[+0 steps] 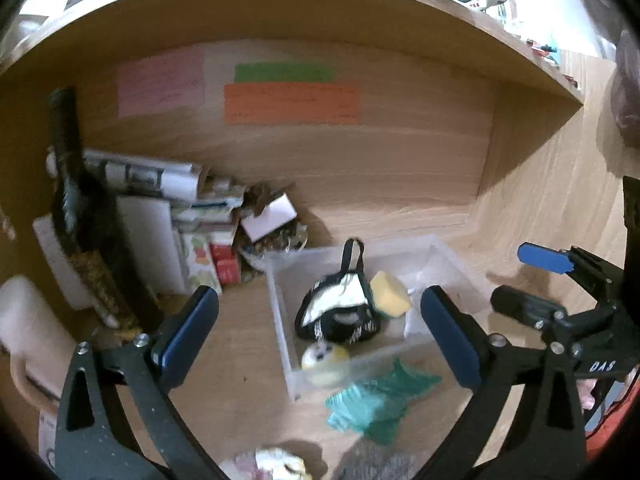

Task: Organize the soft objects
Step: 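Lower the mask bag into the box with the left gripper while the right releases the sponge inside, then grasp the green knit glove with the right gripper while the left grasps the floral cloth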

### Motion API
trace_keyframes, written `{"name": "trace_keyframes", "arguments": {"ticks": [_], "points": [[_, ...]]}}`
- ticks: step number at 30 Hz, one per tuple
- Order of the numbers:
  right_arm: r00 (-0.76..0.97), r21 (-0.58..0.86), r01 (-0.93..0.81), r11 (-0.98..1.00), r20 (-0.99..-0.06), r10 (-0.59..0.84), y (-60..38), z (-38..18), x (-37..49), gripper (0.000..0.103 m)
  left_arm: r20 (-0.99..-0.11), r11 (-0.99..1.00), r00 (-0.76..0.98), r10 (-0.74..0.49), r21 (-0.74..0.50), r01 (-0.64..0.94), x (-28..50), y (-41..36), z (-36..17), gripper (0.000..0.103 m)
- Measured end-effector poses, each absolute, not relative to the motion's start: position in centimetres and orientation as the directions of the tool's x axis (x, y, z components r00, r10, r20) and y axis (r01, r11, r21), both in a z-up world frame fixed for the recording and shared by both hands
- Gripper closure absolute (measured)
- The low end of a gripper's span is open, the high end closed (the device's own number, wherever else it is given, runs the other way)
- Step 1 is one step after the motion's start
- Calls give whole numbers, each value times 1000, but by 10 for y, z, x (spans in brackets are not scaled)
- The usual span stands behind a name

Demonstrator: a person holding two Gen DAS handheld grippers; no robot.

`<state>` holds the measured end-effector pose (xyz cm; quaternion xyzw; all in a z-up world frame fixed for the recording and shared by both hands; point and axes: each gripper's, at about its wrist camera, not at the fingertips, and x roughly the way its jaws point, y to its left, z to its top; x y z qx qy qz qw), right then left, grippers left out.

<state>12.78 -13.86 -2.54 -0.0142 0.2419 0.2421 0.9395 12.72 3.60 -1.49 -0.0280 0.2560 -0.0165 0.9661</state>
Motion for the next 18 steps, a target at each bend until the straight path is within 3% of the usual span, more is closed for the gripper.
{"name": "trace_keyframes", "arguments": {"ticks": [9,18], "points": [[725,109,-499,860,-491,483,-126,-45,105,17,-598,998,802,4,-49,-41,99,49,-61,0],[618,106,-536,838,-627,474,-80,-99,117,17,-726,996,688,7,-54,-66,92,67,-119,0]]}}
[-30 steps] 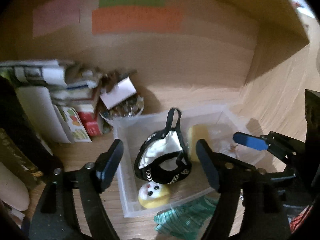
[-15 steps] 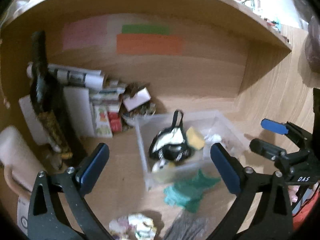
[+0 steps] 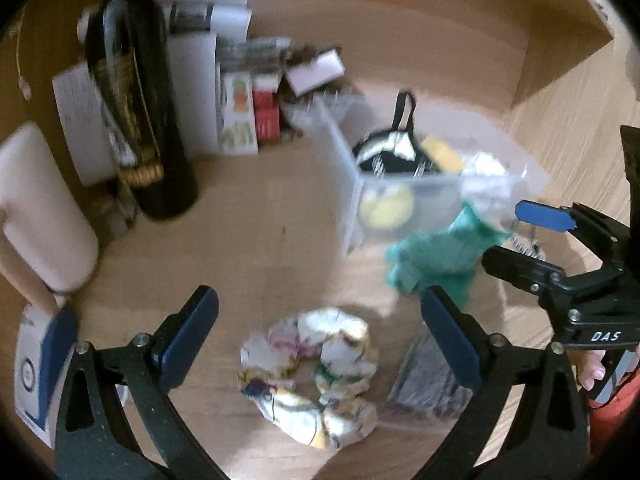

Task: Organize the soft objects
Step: 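Grasp the green knit glove with the right gripper while the left grasps the floral cloth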

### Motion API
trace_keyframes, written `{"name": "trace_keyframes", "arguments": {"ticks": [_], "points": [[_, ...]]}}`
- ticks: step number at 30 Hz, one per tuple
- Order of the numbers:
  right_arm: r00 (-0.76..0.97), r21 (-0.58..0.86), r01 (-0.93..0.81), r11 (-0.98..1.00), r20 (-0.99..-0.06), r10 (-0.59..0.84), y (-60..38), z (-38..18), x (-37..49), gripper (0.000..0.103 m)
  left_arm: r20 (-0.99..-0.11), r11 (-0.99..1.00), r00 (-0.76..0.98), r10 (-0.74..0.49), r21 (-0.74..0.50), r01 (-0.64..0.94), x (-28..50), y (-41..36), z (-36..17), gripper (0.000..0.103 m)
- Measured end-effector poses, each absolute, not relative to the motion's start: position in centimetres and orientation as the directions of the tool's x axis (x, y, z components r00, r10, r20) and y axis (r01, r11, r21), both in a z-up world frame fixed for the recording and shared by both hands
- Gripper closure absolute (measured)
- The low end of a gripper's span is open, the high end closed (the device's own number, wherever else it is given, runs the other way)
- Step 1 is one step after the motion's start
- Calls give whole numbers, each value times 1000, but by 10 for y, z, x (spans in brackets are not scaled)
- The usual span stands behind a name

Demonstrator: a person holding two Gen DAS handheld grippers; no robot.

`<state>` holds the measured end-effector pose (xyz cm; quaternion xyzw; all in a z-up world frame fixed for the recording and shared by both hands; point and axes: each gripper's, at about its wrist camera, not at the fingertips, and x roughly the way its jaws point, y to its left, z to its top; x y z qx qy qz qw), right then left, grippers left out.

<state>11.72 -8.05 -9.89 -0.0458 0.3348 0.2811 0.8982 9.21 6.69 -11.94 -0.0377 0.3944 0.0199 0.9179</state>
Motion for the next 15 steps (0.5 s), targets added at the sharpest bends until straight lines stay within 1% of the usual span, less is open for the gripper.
{"name": "trace_keyframes", "arguments": {"ticks": [3,7,8,9,10,11,13,14,15], "points": [[581,108,-549,829,-664,471,-71,-112,122,17,-752,994,659,-13,-80,-71,92,71,-134,0],[552,108,-566,818,-687,472,-66,-120,126,18,-754,988,656,-45,-130,-81,88,76,-144,1],[550,104,-566,818,-691,468,-65,-122,126,19,-753,988,656,-47,-133,-81,87,76,-145,6],[549,97,-565,819,-697,461,-64,-124,127,22,-754,988,655,-49,-133,-78,86,76,-145,15],[543,93,-566,819,-706,455,-63,-127,128,28,-759,989,649,-51,-130,-74,87,75,-146,19],[535,91,-568,818,-714,452,-61,-129,129,31,-763,989,644,-56,-132,-70,88,75,-147,23],[517,95,-573,814,-729,449,-58,-134,131,43,-765,988,640,-66,-142,-68,87,74,-148,29],[511,98,-576,812,-732,451,-58,-135,132,44,-766,987,640,-66,-142,-69,87,74,-149,33],[506,101,-581,808,-733,455,-57,-136,132,49,-764,988,643,-59,-136,-71,87,74,-149,37]]}}
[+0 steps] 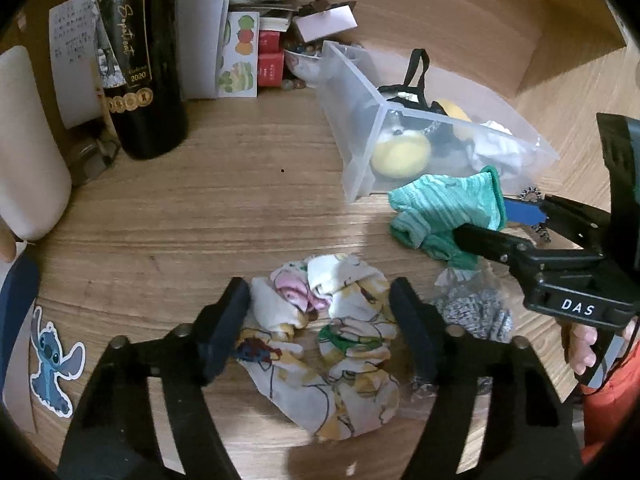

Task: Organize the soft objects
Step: 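Grasp the green knit glove with the right gripper while the left grasps the floral cloth, then carry the floral cloth into the box with the left gripper while the right drops the glove in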

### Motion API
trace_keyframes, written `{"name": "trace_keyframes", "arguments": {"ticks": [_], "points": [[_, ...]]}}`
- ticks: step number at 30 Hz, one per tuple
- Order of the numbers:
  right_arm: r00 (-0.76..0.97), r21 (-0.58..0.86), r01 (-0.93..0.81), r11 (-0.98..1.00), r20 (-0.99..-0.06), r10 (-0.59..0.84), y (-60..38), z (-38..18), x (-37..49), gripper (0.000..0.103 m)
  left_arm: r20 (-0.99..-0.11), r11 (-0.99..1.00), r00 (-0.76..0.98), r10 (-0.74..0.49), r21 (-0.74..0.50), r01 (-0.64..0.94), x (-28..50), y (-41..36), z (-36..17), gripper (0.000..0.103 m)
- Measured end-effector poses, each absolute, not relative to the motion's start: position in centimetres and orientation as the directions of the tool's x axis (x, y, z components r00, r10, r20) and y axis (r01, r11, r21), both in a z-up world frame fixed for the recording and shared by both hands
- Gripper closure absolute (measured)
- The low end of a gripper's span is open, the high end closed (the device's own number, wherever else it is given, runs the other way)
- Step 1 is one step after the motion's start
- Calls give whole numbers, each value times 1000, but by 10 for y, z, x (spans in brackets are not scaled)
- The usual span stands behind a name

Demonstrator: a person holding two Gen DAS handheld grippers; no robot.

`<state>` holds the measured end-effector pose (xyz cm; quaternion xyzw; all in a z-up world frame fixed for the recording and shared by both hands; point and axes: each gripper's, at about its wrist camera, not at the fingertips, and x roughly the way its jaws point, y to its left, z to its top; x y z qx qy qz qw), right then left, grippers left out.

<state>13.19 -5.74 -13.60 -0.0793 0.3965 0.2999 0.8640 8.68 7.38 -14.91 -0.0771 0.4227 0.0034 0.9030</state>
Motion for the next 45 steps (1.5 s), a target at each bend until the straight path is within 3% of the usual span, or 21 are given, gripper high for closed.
{"name": "trace_keyframes", "arguments": {"ticks": [1,6,9,15,22,27,30,34,37,45], "points": [[505,99,-586,804,-731,458,-57,-135,131,54,-762,989,646,-51,-129,-74,87,74,-149,40],[500,111,-590,799,-727,471,-58,-135,131,72,-757,987,652,-35,-130,-98,87,75,-150,72],[507,126,-582,804,-717,479,-62,-132,132,85,-754,978,655,-54,-171,-117,90,80,-150,81],[532,168,-555,815,-682,502,-78,-120,127,93,-710,973,701,-69,-203,-109,93,78,-130,83],[595,167,-545,822,-613,519,-96,-89,114,94,-612,981,788,-70,-186,-57,92,64,-88,83],[596,128,-571,811,-615,517,-87,-85,111,93,-575,981,815,-68,-187,-50,95,64,-75,83],[568,117,-584,804,-649,507,-75,-92,114,87,-569,981,820,-64,-187,-53,92,66,-73,83],[528,123,-588,800,-690,495,-64,-106,124,54,-571,980,819,-60,-190,-60,89,69,-75,83],[511,110,-588,801,-717,474,-56,-115,131,43,-578,980,814,-58,-189,-65,87,72,-79,83],[453,96,-600,794,-778,436,-43,-139,147,45,-587,976,805,-82,-212,-55,93,76,-89,83]]}}
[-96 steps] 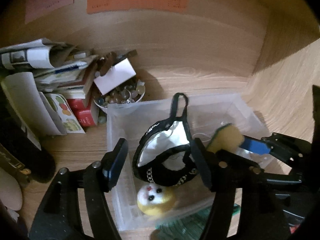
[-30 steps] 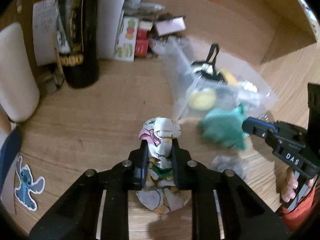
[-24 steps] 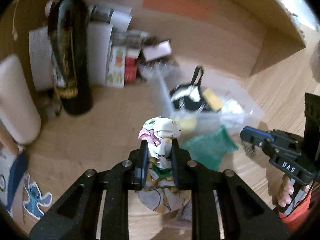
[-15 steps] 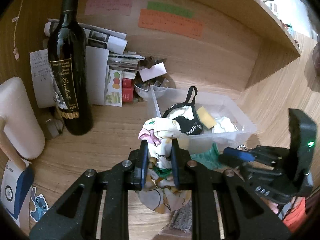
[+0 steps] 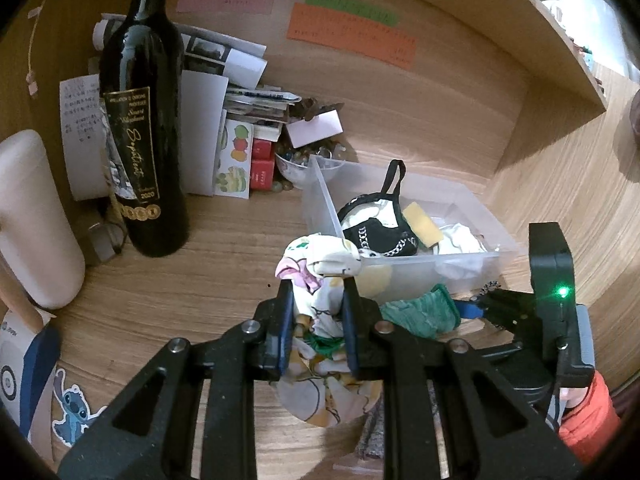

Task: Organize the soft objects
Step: 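Carry the floral cloth into the box with the left gripper while the right drops the glove in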

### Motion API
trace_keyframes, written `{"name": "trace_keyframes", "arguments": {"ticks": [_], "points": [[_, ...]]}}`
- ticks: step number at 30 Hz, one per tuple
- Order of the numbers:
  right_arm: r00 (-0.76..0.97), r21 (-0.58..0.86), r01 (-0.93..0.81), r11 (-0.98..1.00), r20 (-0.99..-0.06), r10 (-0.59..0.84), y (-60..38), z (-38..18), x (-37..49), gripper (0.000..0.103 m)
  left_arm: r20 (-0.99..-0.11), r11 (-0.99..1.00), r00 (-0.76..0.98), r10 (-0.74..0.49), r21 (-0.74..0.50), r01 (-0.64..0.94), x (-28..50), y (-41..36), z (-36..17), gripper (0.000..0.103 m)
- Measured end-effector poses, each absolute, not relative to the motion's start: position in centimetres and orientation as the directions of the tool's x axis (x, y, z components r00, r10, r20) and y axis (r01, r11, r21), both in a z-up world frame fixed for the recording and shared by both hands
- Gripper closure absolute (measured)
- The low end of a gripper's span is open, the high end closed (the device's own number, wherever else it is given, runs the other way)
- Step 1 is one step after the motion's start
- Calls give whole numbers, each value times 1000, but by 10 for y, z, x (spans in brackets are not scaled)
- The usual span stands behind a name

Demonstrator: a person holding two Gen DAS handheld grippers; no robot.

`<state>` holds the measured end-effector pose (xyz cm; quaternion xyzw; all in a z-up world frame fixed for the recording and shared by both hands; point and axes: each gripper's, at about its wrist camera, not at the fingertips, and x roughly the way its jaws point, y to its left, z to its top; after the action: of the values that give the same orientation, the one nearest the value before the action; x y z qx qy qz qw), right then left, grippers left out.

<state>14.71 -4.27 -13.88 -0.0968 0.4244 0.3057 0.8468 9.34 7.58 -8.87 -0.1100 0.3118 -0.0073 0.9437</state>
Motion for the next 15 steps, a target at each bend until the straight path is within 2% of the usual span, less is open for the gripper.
{"name": "trace_keyframes", "arguments": {"ticks": [4,9,15], "points": [[448,121,-600,791,-769,457,-47,-138,147,66,-586,974,804,-95,-221,-46,97,76,-89,83],[474,126,-599,791,-740,477,-57,-130,139,88,-578,975,809,-103,-220,-33,99,70,-83,83],[528,154,-589,793,-669,523,-81,-104,123,89,-544,979,831,-115,-204,2,104,56,-65,83]]}}
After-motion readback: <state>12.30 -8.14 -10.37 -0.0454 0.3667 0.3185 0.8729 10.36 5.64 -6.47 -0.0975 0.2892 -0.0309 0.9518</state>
